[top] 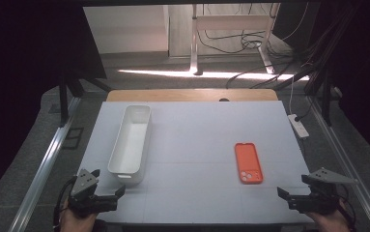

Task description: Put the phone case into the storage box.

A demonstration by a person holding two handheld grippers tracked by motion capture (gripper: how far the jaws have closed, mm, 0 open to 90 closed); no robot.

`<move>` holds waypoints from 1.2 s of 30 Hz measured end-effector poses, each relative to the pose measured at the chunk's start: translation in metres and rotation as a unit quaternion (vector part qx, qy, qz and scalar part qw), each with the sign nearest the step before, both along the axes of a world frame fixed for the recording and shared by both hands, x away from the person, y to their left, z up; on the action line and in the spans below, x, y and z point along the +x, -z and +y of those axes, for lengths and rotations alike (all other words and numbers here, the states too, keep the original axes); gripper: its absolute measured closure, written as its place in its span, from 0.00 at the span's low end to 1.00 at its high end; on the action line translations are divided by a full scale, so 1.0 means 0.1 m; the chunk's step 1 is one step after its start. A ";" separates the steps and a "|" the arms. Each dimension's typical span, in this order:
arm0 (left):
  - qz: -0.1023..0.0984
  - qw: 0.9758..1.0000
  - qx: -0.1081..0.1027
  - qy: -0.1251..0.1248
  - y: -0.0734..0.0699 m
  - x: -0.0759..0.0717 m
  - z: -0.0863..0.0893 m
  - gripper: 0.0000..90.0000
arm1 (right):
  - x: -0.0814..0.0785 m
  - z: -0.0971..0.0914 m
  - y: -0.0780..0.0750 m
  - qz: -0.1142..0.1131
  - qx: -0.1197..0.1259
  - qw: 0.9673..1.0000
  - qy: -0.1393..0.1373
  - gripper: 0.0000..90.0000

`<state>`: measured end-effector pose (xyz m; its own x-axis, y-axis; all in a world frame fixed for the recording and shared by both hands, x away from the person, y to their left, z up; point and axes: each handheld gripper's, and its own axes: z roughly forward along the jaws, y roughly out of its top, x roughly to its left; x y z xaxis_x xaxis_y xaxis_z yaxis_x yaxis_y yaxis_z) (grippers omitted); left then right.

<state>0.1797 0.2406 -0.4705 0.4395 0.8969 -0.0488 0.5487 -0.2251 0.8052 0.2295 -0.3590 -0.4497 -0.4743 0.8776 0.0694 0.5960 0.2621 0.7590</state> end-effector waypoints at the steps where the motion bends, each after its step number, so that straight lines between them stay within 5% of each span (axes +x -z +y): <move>1: 0.000 1.000 0.000 0.001 0.00 0.00 0.00 0.00 | 0.00 0.00 0.00 -0.001 -0.001 1.000 0.000 0.00; 27: -0.004 1.000 0.004 0.016 0.00 0.00 -0.01 0.01 | 0.06 0.06 0.00 0.023 -0.020 0.999 -0.010 0.00; 36: -0.003 1.000 0.002 0.017 0.00 0.00 -0.01 0.01 | 0.13 0.11 -0.03 0.013 -0.027 0.999 -0.016 0.00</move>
<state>0.1794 0.2401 -0.4708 0.4693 0.8820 -0.0429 0.5353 -0.2455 0.8082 0.2426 -0.3476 -0.4470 -0.5015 0.8645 0.0340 0.6054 0.3225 0.7277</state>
